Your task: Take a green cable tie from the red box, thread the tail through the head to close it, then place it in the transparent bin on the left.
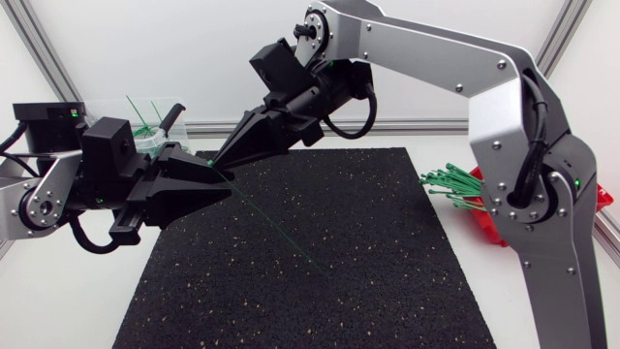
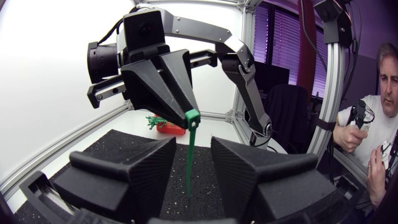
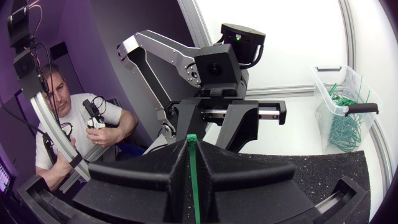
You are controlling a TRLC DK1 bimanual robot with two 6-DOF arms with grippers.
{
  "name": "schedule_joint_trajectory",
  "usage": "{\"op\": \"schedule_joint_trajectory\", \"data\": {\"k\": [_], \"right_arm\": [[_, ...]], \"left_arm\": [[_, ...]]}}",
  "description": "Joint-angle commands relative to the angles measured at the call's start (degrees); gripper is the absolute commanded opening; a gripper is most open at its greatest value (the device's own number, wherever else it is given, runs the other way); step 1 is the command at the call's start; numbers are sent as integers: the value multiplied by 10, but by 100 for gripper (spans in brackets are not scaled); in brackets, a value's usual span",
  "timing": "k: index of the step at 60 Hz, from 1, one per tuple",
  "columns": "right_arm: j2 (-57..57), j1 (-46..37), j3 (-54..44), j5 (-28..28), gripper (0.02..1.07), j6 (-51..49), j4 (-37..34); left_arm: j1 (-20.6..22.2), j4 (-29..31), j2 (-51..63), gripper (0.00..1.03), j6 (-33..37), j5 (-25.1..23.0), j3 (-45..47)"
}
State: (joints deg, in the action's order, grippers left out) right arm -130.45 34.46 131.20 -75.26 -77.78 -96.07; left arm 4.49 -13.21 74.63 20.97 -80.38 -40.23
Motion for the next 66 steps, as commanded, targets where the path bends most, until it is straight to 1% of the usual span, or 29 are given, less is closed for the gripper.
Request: {"op": "schedule_joint_trajectory", "data": {"k": [1, 5, 10, 11, 13, 29, 34, 39, 41, 53, 54, 56, 59, 60, 61, 66], "right_arm": [[20, 5, -16, -8, 12, -19, -120], [22, 5, -17, -8, 12, -19, -120], [26, 6, -21, -8, 12, -19, -120], [26, 6, -22, -8, 12, -19, -120], [27, 6, -22, -8, 12, -19, -120], [35, 3, -49, -8, 12, -40, -120], [41, 1, -57, -8, 12, -45, -120], [46, -1, -58, -8, 12, -45, -120], [48, -1, -58, -8, 12, -45, -120], [50, 0, -60, -8, 12, -46, -119], [51, 1, -60, -8, 13, -46, -119], [52, 0, -60, -8, 22, -46, -119], [53, -2, -60, -8, 41, -45, -119], [53, -5, -59, -7, 53, -44, -119], [54, -7, -58, -7, 58, -43, -119], [53, -21, -49, -6, 59, -36, -116]], "left_arm": [[-4, -10, -9, 30, -6, -10, 6], [-4, -12, -10, 25, -6, -10, 7], [-4, -12, -12, 24, -7, -10, 7], [-4, -12, -13, 18, -8, -10, 7], [-4, -12, -16, 16, -8, -10, 7], [2, -12, -32, 16, -18, -10, 10], [6, -12, -33, 6, -22, -10, 10], [10, -13, -34, 6, -22, -10, 14], [10, -13, -35, 4, -22, -10, 16], [14, -23, -41, 4, -37, -10, 16], [14, -23, -41, 4, -37, -10, 16], [15, -23, -42, 4, -44, -10, 15], [15, -24, -43, 4, -50, -10, 12], [12, -24, -42, 4, -58, -9, 9], [10, -24, -42, 4, -59, -10, 7], [-4, -23, -41, 4, -66, -9, 0]]}}
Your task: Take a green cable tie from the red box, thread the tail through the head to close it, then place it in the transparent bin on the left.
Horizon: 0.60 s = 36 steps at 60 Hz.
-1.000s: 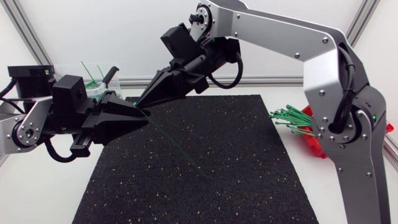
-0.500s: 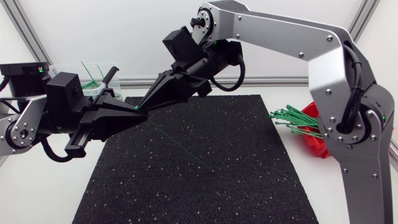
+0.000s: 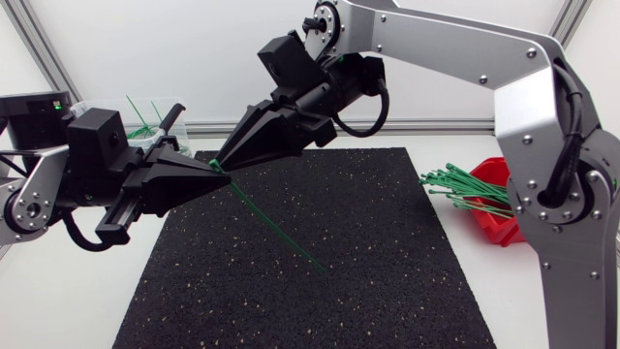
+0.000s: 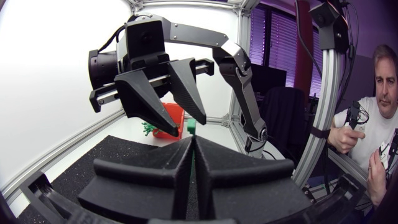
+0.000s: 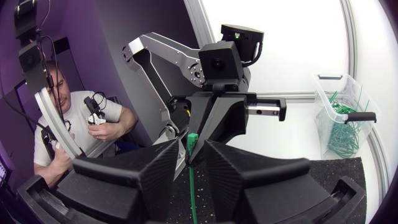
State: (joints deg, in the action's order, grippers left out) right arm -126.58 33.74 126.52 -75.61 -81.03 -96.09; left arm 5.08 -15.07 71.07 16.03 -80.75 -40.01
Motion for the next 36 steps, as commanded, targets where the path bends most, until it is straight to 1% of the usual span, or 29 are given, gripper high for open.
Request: {"op": "schedule_joint_trajectory", "data": {"k": [1, 7, 13, 22, 33, 36], "right_arm": [[14, -19, 0, 0, 59, -1, -114], [13, -29, 2, 17, 59, 14, -98], [11, -32, 3, 44, 59, 32, -72], [9, -39, -7, 91, 59, 95, 12], [13, -41, -42, 156, 59, 134, 97], [26, -41, -66, 180, 59, 164, 145]], "left_arm": [[-12, -3, -6, 4, -19, -5, -4], [-20, 6, -1, 4, -22, -3, -11], [-19, 7, 2, 3, -21, 15, -11], [-19, 7, 0, 4, -11, 45, -10], [-18, 14, -1, 3, 14, 82, -10], [-17, 23, -1, 3, 28, 99, -10]]}}
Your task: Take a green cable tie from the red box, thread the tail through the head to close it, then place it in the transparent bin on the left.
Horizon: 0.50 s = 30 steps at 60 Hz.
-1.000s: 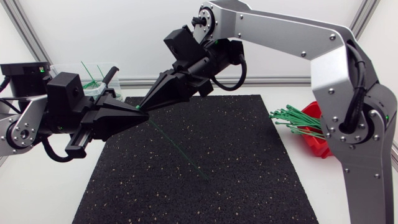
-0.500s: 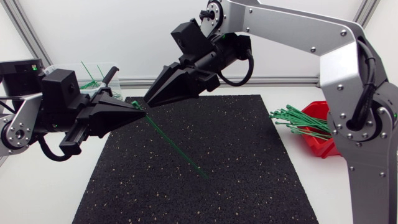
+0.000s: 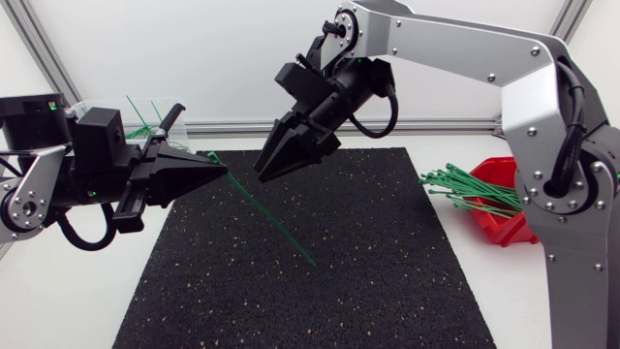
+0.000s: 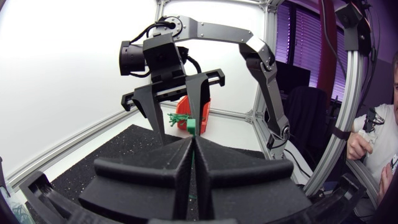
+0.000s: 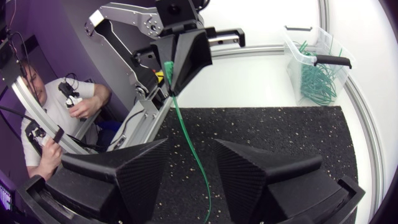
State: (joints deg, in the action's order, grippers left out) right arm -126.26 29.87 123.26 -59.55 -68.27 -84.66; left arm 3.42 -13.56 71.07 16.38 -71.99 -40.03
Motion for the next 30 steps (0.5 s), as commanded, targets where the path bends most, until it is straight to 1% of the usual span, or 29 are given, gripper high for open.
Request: {"op": "schedule_joint_trajectory", "data": {"k": [1, 2, 3, 5, 8, 12, 15, 16, 17, 19, 20, 26, 30], "right_arm": [[30, -2, -47, 34, 59, 52, 56], [37, -1, -59, 44, 59, 63, 75], [50, 3, -81, 67, 59, 84, 114], [67, 6, -111, 92, 59, 105, 158], [87, 12, -145, 125, 59, 118, 197], [114, 17, -189, 161, 59, 136, 251], [136, 22, -230, 189, 59, 148, 297], [138, 23, -232, 190, 59, 149, 301], [155, 27, -261, 199, 59, 161, 332], [167, 29, -279, 200, 59, 169, 351], [174, 32, -290, 200, 59, 173, 357], [189, 41, -319, 191, 59, 183, 369], [196, 43, -333, 163, 58, 203, 379]], "left_arm": [[0, 15, -1, 3, 32, 24, -12], [1, 20, -1, 3, 38, 30, -13], [2, 33, -1, 3, 52, 37, -15], [3, 60, 0, 3, 76, 47, -22], [13, 126, 4, 3, 134, 81, -40], [17, 192, 17, 3, 180, 94, -65], [18, 212, 27, 3, 187, 95, -78], [18, 213, 28, 3, 187, 95, -80], [19, 228, 36, 3, 189, 94, -90], [20, 238, 39, 3, 190, 94, -95], [23, 253, 46, 3, 193, 91, -106], [28, 287, 64, 3, 196, 71, -128], [35, 311, 81, 3, 196, 53, -148]]}}
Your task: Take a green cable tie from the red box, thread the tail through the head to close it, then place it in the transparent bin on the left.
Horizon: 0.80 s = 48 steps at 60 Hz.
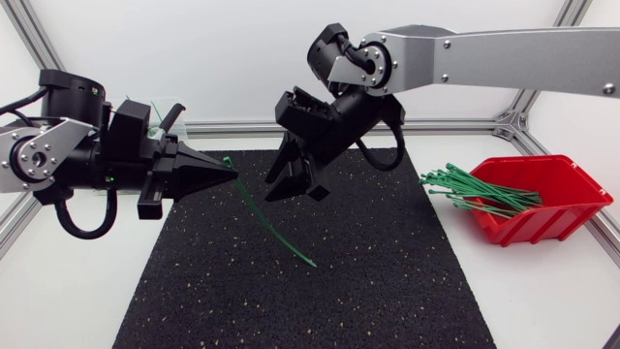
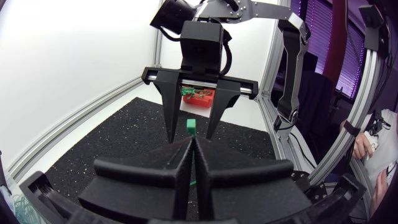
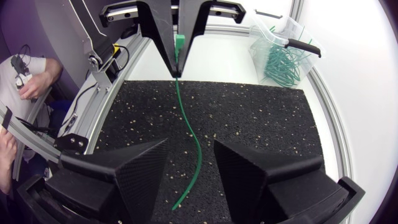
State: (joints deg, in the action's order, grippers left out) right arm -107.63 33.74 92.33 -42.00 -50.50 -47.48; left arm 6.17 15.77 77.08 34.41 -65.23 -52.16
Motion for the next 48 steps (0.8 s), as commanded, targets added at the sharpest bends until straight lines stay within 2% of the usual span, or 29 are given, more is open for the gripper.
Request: {"op": "schedule_joint_trajectory", "data": {"k": [1, 6, 13, 17, 32, 38, 44, 48], "right_arm": [[11, 5, -27, -19, 58, 33, 12], [23, 4, -41, -49, 58, 57, 27], [40, -2, -47, -78, 47, 88, 43], [48, -7, -48, -90, 46, 106, 55], [57, -3, -47, -110, 46, 127, 61], [57, -2, -52, -116, 39, 141, 75], [61, -1, -60, -121, 39, 153, 87], [64, 1, -65, -123, 31, 155, 90]], "left_arm": [[9, 22, 25, 3, 15, -20, -31], [16, 47, 32, 3, 15, -33, -50], [20, 56, 32, 3, 15, -38, -59], [19, 66, 33, 3, 14, -46, -67], [24, 82, 33, 3, 11, -57, -80], [24, 86, 32, 3, 4, -62, -82], [26, 86, 32, 3, 0, -63, -82], [28, 86, 31, 3, -3, -65, -80]]}}
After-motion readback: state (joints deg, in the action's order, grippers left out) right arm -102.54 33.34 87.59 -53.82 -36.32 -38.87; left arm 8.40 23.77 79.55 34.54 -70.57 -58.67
